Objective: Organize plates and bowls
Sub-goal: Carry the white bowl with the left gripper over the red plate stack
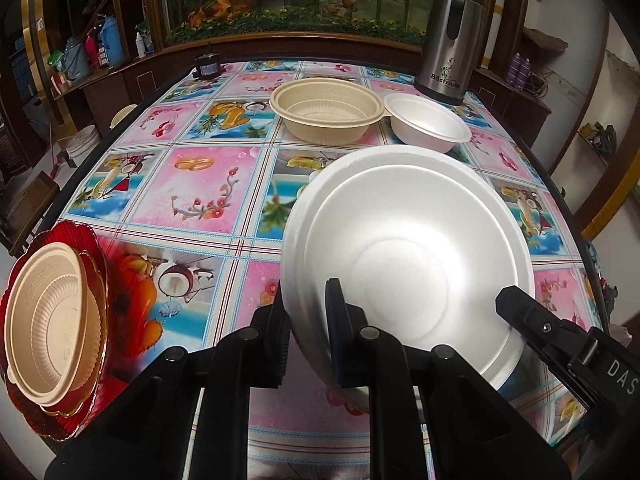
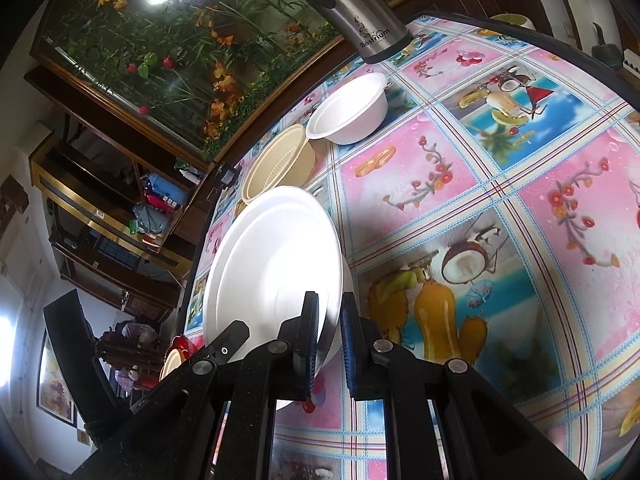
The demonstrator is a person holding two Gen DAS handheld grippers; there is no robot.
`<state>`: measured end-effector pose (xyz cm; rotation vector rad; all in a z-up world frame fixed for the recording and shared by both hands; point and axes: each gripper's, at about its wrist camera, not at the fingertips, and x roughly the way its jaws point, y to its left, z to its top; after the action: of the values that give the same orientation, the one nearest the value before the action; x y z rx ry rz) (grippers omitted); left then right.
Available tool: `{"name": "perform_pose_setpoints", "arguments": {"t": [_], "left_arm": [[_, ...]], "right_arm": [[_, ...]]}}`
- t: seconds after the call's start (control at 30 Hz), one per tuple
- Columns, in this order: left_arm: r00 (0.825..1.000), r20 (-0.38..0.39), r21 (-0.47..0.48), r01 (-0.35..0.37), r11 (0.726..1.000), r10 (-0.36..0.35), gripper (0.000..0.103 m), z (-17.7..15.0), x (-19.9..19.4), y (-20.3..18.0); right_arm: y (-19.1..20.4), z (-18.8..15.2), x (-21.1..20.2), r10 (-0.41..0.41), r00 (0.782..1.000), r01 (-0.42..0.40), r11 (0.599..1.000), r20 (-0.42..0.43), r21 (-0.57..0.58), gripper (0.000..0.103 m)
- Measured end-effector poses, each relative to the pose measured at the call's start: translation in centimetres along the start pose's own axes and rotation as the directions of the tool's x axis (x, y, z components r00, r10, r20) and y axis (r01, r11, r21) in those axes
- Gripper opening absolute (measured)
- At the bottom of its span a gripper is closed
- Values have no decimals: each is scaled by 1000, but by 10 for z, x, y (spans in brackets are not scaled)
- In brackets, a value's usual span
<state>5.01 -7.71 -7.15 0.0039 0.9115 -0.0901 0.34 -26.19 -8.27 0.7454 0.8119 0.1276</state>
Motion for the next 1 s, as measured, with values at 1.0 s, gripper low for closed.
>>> {"name": "perform_pose_setpoints", "arguments": {"t": [1.0], "left_arm": [[988,153,-18,0,1000,3,15,-8,-80,36]], "right_arm": [[47,-12,-18,67,998,-68,993,-10,-93,12]]}}
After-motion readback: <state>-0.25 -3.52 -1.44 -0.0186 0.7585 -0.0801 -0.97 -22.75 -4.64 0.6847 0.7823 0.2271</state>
